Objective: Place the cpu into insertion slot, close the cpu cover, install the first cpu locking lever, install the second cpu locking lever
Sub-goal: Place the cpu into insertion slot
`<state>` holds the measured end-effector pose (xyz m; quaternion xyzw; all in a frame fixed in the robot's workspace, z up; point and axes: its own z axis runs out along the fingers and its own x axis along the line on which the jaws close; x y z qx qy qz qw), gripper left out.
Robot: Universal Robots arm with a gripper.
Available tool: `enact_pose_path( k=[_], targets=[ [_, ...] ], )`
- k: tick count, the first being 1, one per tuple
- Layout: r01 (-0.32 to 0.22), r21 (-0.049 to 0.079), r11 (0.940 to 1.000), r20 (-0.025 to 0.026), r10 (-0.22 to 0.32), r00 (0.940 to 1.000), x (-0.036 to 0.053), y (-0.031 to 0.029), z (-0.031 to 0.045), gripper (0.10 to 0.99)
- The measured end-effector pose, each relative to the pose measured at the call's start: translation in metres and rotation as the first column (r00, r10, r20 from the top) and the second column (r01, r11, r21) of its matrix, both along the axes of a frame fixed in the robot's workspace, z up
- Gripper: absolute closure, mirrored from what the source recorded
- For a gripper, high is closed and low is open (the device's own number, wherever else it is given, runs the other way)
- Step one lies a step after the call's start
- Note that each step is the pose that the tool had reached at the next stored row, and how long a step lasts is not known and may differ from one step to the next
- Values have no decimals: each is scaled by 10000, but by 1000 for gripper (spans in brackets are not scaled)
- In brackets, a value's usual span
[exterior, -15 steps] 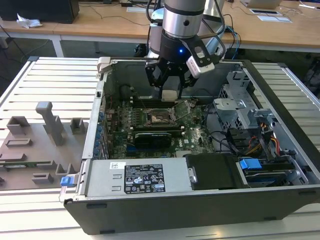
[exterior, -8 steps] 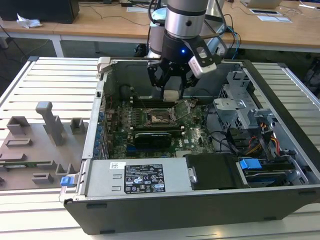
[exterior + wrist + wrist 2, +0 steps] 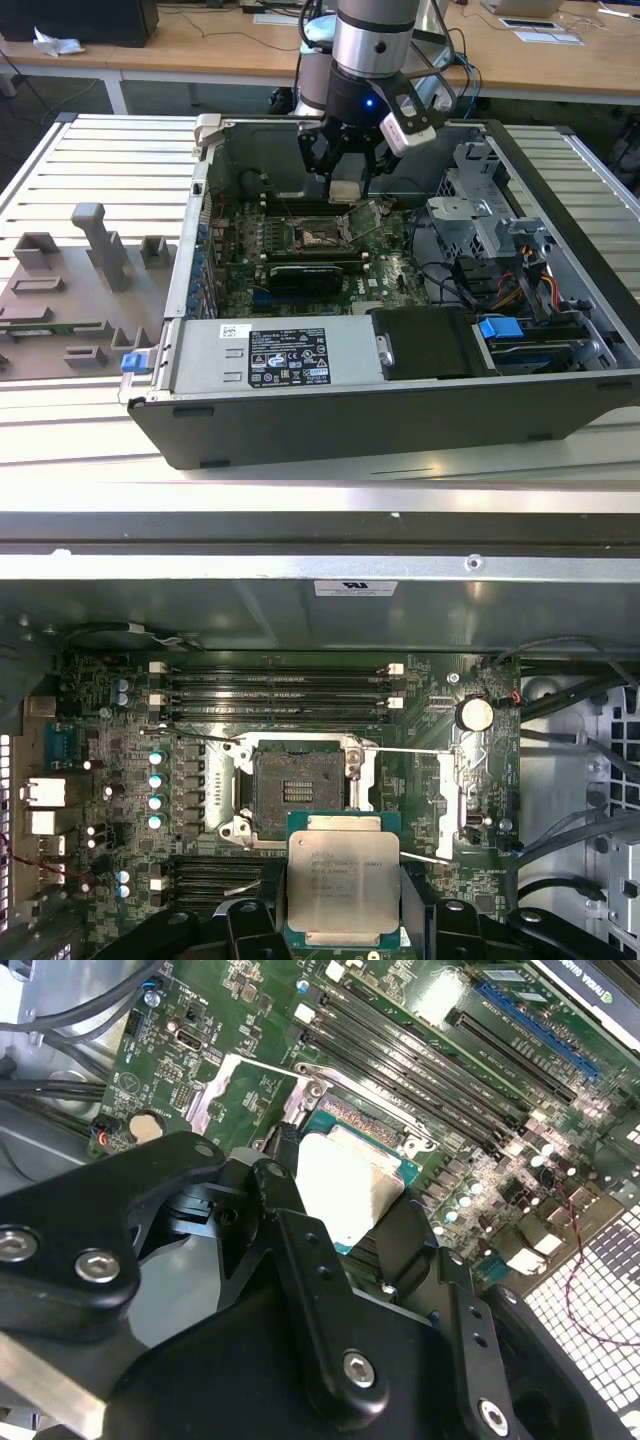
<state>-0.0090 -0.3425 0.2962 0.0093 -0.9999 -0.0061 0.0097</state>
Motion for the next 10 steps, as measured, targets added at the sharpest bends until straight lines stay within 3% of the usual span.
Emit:
enact_pose_path(
  k=[10],
  targets=[
    [-1, -26, 10000, 1, 1, 10000, 1, 0, -57, 541]
  ],
)
